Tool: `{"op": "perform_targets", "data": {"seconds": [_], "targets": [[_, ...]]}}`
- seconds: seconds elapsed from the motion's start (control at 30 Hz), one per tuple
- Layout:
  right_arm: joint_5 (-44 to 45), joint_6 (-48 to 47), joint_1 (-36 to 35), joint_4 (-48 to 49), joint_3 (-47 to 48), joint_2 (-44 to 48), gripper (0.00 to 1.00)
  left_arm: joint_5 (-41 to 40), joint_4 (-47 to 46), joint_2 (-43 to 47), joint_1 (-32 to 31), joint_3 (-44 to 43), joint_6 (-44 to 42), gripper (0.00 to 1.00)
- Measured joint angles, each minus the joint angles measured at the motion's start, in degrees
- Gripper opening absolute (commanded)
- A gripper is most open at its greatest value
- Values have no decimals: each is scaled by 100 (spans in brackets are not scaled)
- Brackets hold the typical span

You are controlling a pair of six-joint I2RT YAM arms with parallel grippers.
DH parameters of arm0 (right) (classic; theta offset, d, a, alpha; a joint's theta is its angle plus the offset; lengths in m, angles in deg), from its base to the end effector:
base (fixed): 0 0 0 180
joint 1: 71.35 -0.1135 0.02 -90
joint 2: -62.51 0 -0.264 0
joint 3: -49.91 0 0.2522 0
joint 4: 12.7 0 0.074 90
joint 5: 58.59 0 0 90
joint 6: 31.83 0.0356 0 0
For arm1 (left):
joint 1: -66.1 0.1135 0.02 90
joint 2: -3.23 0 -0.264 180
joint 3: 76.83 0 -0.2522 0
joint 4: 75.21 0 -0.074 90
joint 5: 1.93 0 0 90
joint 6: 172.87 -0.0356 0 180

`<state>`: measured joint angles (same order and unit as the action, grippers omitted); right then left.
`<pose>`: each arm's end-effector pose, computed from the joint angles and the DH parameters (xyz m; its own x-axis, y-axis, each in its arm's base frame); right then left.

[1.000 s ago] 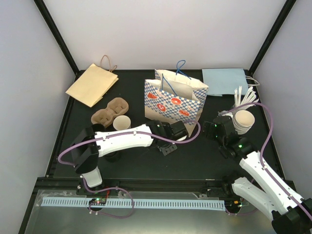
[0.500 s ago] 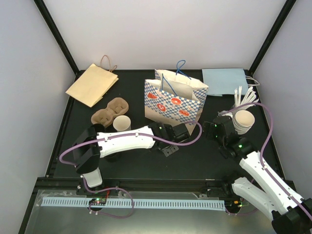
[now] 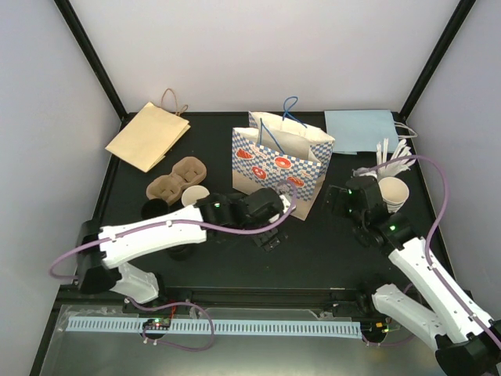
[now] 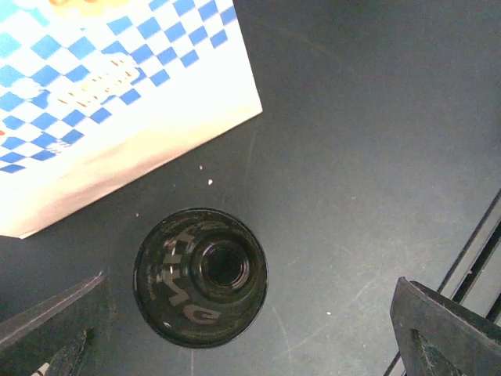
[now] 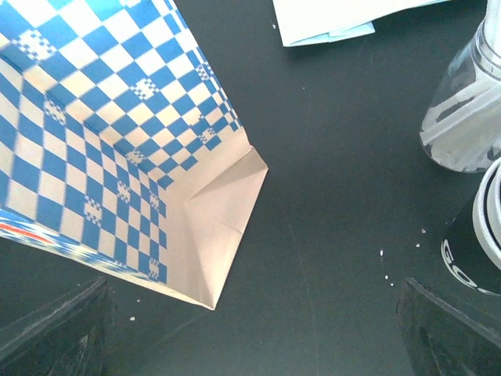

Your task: Pack the takeout coffee

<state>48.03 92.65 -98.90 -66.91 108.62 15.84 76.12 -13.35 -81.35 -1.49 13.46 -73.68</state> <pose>0.1516 0.0676 0.2856 -0.6351 0.2805 -0.7197 0.1266 0.9569 0.2613 0.1235 -0.2800 0.3079 -0.4522 0.6867 -0.5692 0.7992 0.5953 0.0833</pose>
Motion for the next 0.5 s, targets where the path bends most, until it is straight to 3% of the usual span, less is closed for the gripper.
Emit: {"op": "perform_targets", "data": {"seconds": [0.2, 0.5], "targets": [[-9, 59, 0, -417, 501, -208, 100, 33, -457, 870, 179, 529, 146, 99], [258, 61, 0, -1115, 1266, -483, 100, 455, -1134, 1967, 1272, 1692, 568, 99]]}}
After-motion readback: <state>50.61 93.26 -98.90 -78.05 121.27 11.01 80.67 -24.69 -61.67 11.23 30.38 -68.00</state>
